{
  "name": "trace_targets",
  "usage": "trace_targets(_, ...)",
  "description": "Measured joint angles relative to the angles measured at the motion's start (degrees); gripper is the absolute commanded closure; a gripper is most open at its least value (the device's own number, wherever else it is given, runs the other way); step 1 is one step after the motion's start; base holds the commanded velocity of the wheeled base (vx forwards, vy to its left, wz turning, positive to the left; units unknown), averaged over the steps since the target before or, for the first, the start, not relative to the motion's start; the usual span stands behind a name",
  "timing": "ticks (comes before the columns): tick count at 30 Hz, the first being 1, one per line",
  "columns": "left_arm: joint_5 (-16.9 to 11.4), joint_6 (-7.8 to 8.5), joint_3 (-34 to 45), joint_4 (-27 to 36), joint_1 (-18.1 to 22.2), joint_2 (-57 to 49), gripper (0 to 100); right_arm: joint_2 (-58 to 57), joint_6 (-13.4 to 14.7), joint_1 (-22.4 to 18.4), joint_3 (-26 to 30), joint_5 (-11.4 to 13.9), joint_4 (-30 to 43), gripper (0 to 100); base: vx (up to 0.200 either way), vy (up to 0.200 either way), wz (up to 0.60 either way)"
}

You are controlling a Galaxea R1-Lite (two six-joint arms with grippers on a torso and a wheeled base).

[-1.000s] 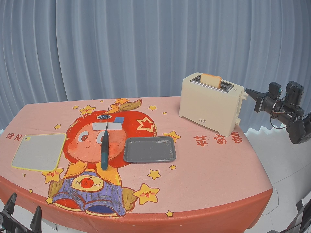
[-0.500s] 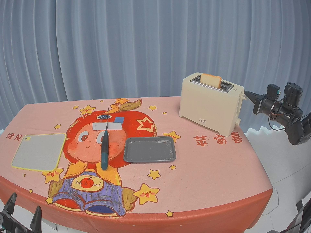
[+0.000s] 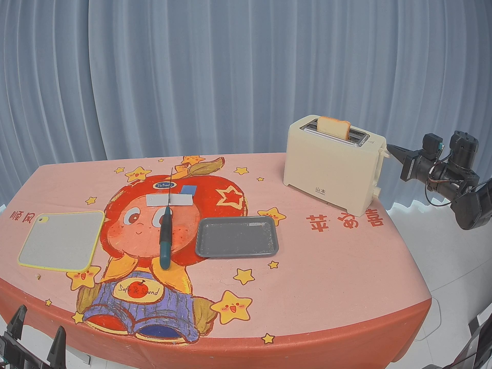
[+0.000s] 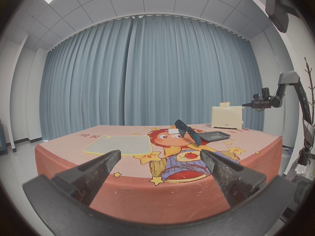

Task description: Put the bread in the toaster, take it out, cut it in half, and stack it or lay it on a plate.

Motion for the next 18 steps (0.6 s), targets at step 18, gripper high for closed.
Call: trace_targets(18, 0.05, -0.02, 0.00, 0.00, 0.00, 0.00, 0, 1.39, -0.44, 0.13, 0.30, -0.12, 0.30, 100, 0.000, 0.000, 0.00)
